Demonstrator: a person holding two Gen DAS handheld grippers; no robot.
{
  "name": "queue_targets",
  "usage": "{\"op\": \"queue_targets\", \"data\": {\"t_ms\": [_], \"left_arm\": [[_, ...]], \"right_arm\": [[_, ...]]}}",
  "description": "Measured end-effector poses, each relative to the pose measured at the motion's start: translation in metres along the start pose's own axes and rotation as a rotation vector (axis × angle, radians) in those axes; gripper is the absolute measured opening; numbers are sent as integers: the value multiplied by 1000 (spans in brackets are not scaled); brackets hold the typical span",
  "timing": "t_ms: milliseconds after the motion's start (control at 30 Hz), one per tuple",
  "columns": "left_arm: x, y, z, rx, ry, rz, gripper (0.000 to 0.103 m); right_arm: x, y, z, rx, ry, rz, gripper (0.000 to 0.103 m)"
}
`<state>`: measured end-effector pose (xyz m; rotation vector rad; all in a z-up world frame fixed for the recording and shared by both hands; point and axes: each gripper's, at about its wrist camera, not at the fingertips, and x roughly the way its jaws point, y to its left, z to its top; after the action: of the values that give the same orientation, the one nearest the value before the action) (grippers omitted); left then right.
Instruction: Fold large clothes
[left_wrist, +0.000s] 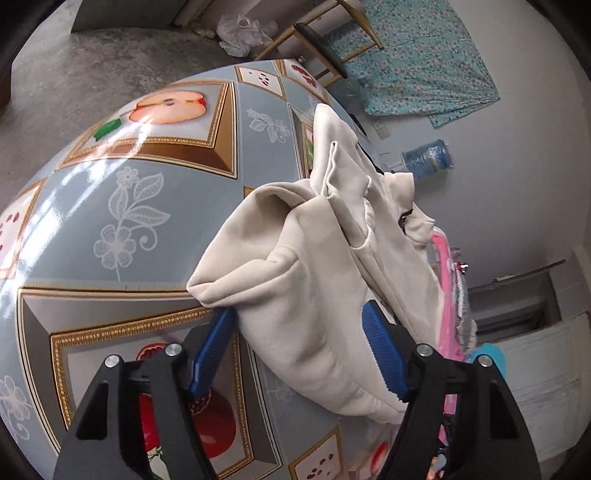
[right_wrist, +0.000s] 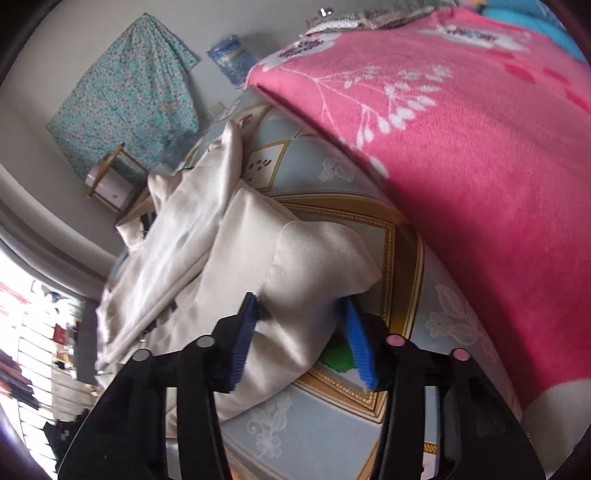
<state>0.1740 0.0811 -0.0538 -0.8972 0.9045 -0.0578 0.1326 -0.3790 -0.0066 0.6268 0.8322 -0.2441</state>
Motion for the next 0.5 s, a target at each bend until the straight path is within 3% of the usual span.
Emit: {"op": "queue_targets", "data": {"t_ms": [33,67,167,233,333,500], "left_arm": [[1,-7,-4,44,-26,75,50],[2,-12,-9,86,-48,137,46],[7,-24,-19,211,-102,219,29],[6,-36,-27,348,-146,258,18],[-7,-55,-39,530,-233,285,14],[-39,-76,-46,703,-343,265,9]], "right_arm": [[0,4,-1,-26,-10,-35,33],[-1,8,-3,-56,-18,-68,27],[-6,23,-8,-163,-54,-140,7],[-16,30,-13,-225,-90,-162,5],[-33,44,-17,-296,-149,-175,4],[-61,49,-15,-319,-188,-117,4]]}}
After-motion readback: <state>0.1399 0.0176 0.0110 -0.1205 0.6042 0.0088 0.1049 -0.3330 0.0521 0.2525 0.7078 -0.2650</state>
